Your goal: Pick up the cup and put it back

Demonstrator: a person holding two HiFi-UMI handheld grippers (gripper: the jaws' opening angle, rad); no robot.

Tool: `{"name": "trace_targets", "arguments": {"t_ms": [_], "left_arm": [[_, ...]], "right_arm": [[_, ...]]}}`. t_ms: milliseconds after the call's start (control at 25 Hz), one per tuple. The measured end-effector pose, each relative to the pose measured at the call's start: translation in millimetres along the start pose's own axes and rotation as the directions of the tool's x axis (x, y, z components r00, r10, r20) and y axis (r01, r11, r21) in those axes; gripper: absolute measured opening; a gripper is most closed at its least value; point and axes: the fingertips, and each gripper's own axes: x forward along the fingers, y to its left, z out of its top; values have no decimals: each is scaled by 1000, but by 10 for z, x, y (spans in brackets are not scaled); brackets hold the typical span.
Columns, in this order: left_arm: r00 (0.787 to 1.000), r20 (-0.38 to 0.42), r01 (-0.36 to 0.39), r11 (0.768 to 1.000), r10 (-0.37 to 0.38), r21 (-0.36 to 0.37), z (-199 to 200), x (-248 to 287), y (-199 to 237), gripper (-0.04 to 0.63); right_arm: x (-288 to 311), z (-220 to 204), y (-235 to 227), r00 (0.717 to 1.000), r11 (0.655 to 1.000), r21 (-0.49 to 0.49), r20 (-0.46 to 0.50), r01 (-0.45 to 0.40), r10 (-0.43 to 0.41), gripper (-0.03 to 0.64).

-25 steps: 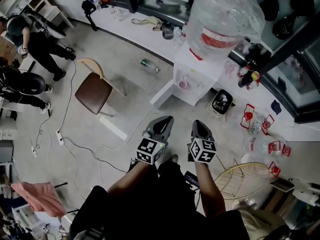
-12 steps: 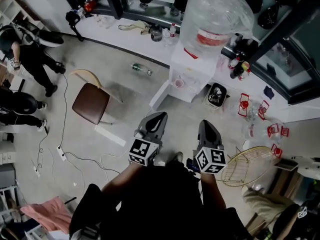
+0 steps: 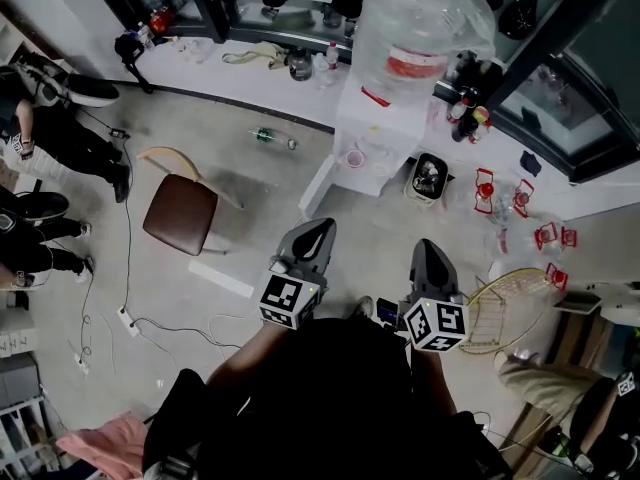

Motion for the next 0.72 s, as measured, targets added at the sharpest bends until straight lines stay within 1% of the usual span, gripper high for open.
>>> {"name": "trace_targets", "arguments": {"t_ms": [160, 320, 720], "left_arm": [[1000, 0, 8, 1000, -8, -6, 13, -29, -40, 6], [1000, 7, 4, 1000, -4, 8, 54, -70, -14, 6], [1000, 9, -11, 1000, 11, 4, 26, -129, -15, 6]], "right_arm": [[-51, 7, 18, 1000, 1000, -3, 2, 5, -5, -6], [-38, 32, 73, 1000, 1000, -12, 7, 3, -3, -6], [-66, -19, 93, 1000, 1000, 3, 0, -11, 11, -6]]}}
